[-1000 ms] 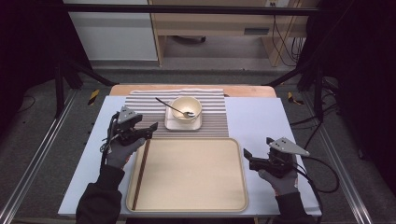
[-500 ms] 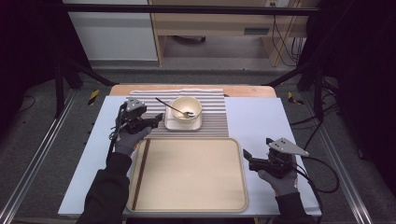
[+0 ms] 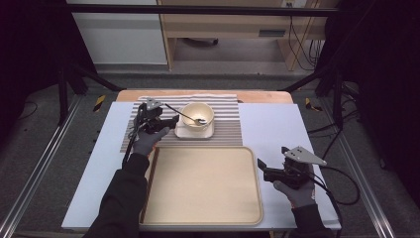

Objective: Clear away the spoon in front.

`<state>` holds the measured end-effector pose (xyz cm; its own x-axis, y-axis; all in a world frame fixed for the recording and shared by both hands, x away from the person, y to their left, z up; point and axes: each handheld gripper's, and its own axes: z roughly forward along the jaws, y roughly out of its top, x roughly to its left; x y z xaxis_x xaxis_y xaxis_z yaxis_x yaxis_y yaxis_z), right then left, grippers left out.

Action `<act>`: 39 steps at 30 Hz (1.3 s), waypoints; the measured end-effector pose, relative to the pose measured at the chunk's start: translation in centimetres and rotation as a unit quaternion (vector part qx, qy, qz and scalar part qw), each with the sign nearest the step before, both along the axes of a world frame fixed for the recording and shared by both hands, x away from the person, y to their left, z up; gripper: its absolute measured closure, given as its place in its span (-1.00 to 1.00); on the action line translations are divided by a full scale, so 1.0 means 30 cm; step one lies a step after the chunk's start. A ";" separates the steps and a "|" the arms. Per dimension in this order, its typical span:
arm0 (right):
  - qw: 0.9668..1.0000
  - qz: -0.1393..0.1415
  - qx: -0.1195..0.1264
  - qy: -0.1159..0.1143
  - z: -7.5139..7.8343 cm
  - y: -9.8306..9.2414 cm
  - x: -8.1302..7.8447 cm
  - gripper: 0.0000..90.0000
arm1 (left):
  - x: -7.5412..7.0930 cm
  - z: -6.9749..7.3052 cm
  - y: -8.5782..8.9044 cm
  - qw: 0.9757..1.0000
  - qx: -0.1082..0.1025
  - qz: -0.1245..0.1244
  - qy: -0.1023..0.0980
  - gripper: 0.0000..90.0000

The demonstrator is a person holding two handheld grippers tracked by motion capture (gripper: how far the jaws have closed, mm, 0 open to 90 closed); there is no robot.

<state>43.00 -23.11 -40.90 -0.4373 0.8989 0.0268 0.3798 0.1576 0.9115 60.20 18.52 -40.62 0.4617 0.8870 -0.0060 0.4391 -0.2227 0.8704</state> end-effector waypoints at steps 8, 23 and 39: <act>1.000 0.001 0.003 -0.001 0.002 -0.002 -0.001 -0.87 | 0.067 -0.033 -0.017 1.000 -0.005 0.016 0.002 -0.40; 1.000 0.001 -0.003 0.001 -0.002 -0.003 0.002 -0.87 | 0.132 -0.046 -0.010 0.999 -0.029 0.023 0.002 -0.15; 1.000 0.003 -0.003 0.004 -0.004 -0.001 0.002 -0.87 | 0.132 -0.055 -0.014 0.999 -0.028 0.016 0.017 0.34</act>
